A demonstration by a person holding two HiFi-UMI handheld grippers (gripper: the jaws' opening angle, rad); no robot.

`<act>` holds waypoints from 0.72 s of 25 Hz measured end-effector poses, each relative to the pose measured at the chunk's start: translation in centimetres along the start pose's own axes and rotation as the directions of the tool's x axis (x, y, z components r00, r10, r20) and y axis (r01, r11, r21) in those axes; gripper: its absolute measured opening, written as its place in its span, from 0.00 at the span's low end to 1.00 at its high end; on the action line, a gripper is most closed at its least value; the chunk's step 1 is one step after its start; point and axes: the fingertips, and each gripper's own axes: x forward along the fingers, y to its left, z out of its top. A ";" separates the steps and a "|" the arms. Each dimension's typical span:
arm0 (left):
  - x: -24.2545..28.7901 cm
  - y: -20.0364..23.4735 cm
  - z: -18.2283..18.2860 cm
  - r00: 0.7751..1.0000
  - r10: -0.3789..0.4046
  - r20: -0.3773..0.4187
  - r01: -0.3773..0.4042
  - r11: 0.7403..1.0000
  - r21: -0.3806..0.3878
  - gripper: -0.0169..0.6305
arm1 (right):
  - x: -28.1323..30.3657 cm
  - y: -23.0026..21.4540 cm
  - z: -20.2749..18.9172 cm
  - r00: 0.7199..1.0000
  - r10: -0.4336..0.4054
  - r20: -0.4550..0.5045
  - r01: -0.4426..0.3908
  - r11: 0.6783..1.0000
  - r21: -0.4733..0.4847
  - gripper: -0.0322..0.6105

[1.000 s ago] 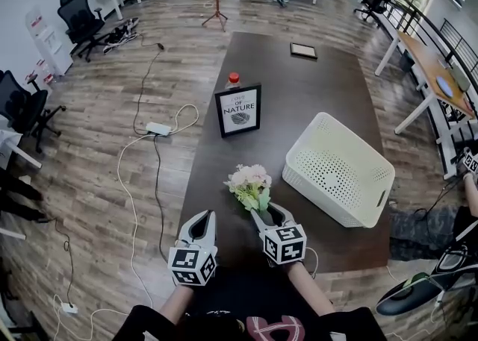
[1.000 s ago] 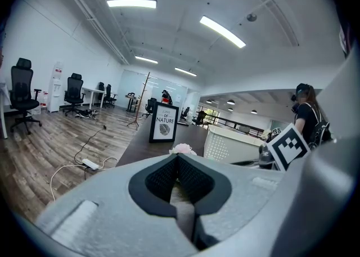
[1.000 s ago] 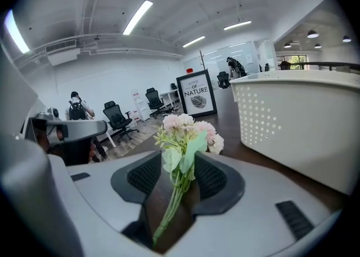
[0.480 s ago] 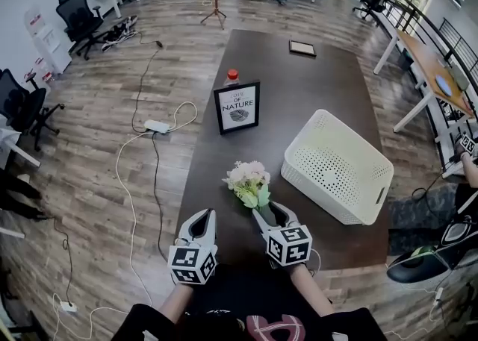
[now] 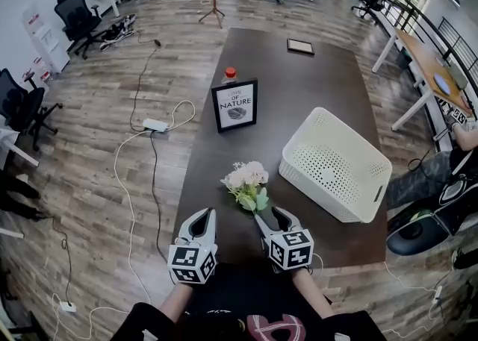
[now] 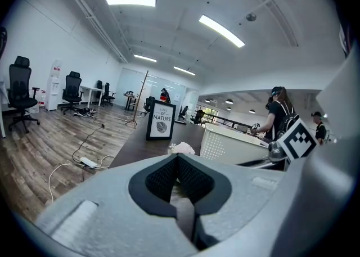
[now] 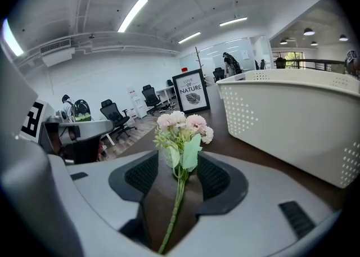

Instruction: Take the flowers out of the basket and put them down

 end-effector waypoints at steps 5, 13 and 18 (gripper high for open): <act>0.0 -0.5 -0.2 1.000 -0.008 -0.001 0.008 1.000 0.003 0.04 | -0.8 0.1 0.3 1.000 0.006 0.018 -0.006 1.000 -0.004 0.39; 0.1 -1.3 -0.3 1.000 -0.018 0.000 0.018 1.000 0.016 0.04 | -2.2 -0.1 0.1 0.999 0.007 0.045 -0.008 1.000 0.013 0.39; -0.1 -2.0 -0.3 1.000 -0.031 -0.003 0.031 0.999 0.022 0.04 | -3.4 0.0 0.4 0.998 0.000 0.069 -0.001 1.000 0.017 0.39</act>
